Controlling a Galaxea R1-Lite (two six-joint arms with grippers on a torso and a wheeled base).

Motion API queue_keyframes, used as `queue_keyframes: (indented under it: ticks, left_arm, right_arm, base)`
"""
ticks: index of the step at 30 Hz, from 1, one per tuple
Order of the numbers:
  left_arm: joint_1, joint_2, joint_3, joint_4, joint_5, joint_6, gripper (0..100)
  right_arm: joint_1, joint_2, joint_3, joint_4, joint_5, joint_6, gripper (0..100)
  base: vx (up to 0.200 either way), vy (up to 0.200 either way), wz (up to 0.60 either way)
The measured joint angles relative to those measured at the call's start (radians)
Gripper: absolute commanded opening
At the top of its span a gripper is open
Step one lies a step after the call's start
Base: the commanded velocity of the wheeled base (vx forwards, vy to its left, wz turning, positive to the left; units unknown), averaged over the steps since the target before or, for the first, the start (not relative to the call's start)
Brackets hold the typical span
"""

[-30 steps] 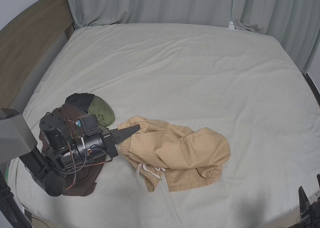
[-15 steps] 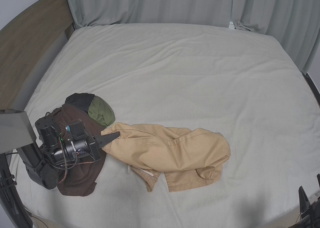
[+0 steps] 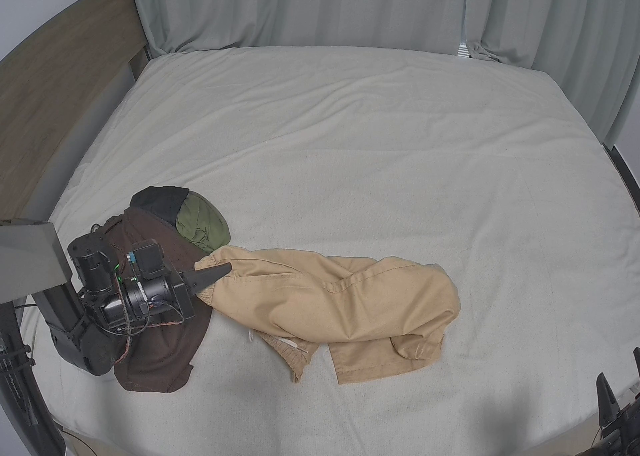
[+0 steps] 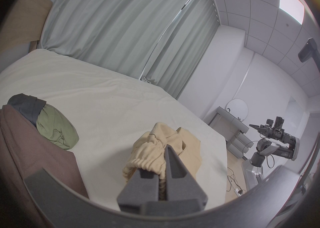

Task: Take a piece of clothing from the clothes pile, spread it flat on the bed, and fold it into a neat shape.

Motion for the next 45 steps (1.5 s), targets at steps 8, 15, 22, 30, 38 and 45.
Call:
queue_keyframes:
  ticks: [8,15,22,30,38,45]
  left_arm:
    - [0.001,0.002,-0.001,0.0,0.0,0.0,0]
    - [-0.001,0.0,-0.003,0.0,0.0,-0.001,0]
    - [-0.002,0.0,-0.003,0.0,0.0,0.0,0]
    - [-0.001,0.0,-0.005,0.0,0.0,-0.001,0]
    - [-0.001,0.001,-0.01,0.0,0.0,-0.002,0]
    - [0.0,0.001,-0.012,0.0,0.0,-0.002,0]
  right_arm:
    - [0.001,0.0,0.0,0.001,0.004,0.008,100]
    - [0.002,0.0,0.0,0.0,0.004,0.012,100]
    - [0.002,0.0,0.0,-0.024,0.006,0.006,100]
    - [-0.005,0.051,-0.113,-0.04,0.013,0.03,100]
    - [0.0,0.203,-0.2,-0.043,0.108,0.23,100]
    - [0.005,0.396,-0.269,-0.063,0.171,0.264,100]
  base:
    - [0.0,0.0,0.0]
    - [0.0,0.0,0.0]
    - [0.0,0.0,0.0]
    - [0.0,0.0,0.0]
    - [0.0,0.0,0.0]
    - [0.0,0.0,0.0]
